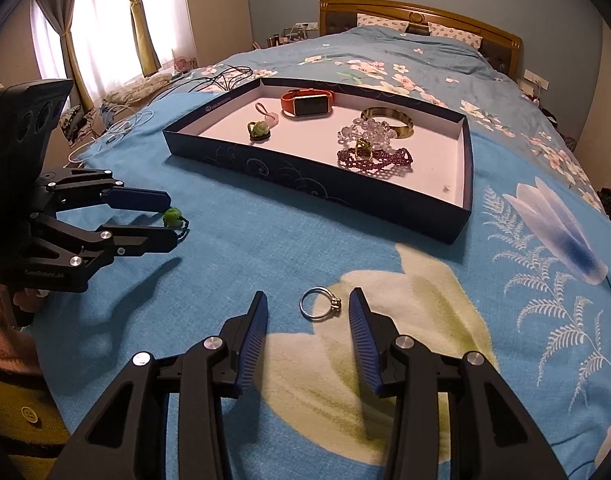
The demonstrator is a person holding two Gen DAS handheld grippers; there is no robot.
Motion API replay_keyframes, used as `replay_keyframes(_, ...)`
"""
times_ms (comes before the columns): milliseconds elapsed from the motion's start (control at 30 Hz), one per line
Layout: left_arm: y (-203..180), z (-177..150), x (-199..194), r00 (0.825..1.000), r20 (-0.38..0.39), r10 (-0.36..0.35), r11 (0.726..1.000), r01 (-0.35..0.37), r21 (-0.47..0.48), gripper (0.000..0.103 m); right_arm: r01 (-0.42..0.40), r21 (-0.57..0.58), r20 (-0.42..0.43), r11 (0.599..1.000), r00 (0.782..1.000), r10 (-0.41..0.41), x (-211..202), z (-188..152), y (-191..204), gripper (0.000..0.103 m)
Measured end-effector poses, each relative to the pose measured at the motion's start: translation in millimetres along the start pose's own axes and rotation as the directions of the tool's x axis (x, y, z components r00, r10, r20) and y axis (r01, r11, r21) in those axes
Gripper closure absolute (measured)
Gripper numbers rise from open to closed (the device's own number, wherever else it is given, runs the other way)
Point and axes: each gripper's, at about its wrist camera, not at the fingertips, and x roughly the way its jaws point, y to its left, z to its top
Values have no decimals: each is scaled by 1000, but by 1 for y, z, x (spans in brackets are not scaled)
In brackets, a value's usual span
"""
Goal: Organize jewelry
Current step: 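Move the right tool to the silver ring while the left tool approaches the green ring with black band, then close the right tool on the silver ring while the left tool grasps the green ring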
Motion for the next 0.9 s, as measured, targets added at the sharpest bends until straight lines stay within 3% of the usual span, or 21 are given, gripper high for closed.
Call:
replay_keyframes(167,-1,2,3,1000,-5,3,1000,-3,-3,59,10,11,2,1000,1000,-10,0,0,-3,76)
replay_keyframes(433,-1,3,5,1000,-6,20,1000,-20,-3,77,4,19,4,1000,1000,-4,0,0,-3,84)
replay_keyframes(600,-1,2,4,1000,2,22,1000,-22,-7,79,4,19,6,1000,1000,-4,-1,1,-4,86)
replay_keyframes(667,-1,2,2,1000,12,15,1000,-15,-9,79,-2,33,14,999,1000,1,-2,1,-7,98)
replay_keyframes(900,-2,2,0,1000,17,22,1000,-22,-7,79,-9,41,14,999,1000,8,-2,1,-11,99)
